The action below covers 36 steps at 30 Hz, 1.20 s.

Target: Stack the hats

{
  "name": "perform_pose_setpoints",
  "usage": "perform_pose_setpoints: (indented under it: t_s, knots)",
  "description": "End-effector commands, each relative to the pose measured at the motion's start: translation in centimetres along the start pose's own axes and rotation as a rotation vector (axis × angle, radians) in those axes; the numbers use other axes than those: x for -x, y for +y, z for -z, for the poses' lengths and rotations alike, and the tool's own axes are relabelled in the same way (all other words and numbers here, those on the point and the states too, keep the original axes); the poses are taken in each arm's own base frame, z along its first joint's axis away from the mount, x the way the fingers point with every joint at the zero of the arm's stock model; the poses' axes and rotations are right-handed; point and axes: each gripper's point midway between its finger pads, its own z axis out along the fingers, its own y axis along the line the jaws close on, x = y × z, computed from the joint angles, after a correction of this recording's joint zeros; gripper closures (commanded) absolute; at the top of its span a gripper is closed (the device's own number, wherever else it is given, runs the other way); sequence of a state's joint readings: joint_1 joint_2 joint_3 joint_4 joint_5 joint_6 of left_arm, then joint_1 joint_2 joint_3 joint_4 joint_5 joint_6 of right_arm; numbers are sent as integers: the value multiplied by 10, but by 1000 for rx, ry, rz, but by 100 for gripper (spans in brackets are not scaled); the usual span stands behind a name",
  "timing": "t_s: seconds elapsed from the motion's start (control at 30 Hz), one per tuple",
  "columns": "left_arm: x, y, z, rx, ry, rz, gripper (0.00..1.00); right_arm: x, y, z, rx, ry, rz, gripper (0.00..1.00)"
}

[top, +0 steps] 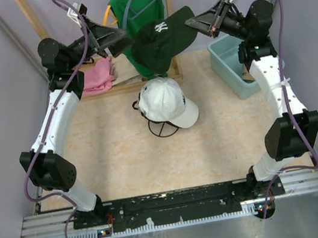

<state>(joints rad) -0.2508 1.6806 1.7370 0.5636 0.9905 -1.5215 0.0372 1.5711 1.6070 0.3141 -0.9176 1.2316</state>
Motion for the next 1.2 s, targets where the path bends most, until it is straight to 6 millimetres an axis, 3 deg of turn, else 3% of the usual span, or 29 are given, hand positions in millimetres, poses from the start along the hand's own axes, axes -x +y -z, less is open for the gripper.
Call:
perform_pose_setpoints:
  t_s: [0.0,0.17,0.4,0.57,0.7,1.03,1.1,1.17]
  knots:
    - [-20,7,-7,52,52,-1,17,13,45,8,-12,-62,230,100]
    - [-45,30,-17,85,76,43,17,17,54,11,-38,-93,287,100]
    - [-63,37,-27,115,106,53,17,22,70,15,-13,-137,312,100]
    - [-58,52,-26,166,62,41,16,22,87,14,40,-138,309,100]
    - [-47,60,-32,166,15,32,15,10,97,9,67,-103,309,100]
    - [-34,74,-43,164,8,3,14,-21,104,-1,111,-30,264,100]
    - [-33,77,-45,164,8,-5,21,-27,101,-1,111,-22,248,100]
    - [-30,83,-46,177,4,-15,43,-32,98,1,110,-13,231,100]
